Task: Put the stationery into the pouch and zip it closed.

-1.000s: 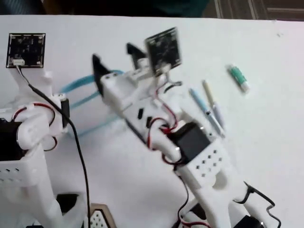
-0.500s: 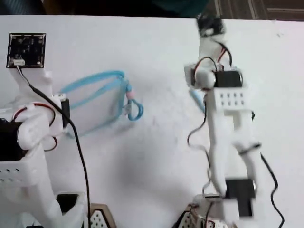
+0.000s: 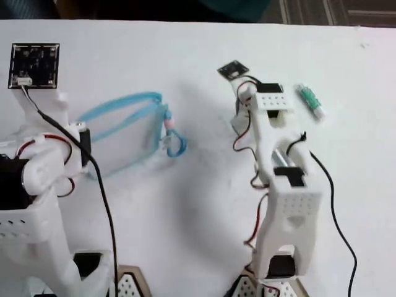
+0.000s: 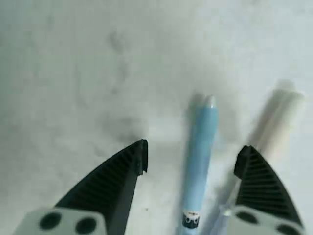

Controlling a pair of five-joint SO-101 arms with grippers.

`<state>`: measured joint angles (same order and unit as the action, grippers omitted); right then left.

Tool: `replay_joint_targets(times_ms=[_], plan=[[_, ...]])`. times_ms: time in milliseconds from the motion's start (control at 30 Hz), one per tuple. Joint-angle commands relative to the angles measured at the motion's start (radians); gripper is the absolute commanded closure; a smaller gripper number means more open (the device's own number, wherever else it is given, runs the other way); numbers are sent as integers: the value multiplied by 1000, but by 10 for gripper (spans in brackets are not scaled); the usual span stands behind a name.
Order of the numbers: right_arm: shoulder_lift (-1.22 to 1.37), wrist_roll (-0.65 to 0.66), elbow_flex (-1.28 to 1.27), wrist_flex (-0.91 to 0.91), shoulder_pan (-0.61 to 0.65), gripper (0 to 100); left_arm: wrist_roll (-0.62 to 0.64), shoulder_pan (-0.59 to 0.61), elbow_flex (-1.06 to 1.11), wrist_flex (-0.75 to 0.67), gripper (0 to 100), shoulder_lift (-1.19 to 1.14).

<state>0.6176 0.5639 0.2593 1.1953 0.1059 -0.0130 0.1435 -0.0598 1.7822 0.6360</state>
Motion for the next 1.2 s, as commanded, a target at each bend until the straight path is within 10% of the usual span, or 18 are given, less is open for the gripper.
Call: replay_joint_targets(times_ms=[0,267,733,1167], plan=[[101,9,135,8,-10,712,-8,8,17,-11,977,4],[239,9,313,156,-15,993,-9,8,48,-12,977,7],[67,-167,786,578,31,982,-9,8,41,-12,977,12],[-789,-299,-2,562,162,982,-5,8,-5,-6,977,8]])
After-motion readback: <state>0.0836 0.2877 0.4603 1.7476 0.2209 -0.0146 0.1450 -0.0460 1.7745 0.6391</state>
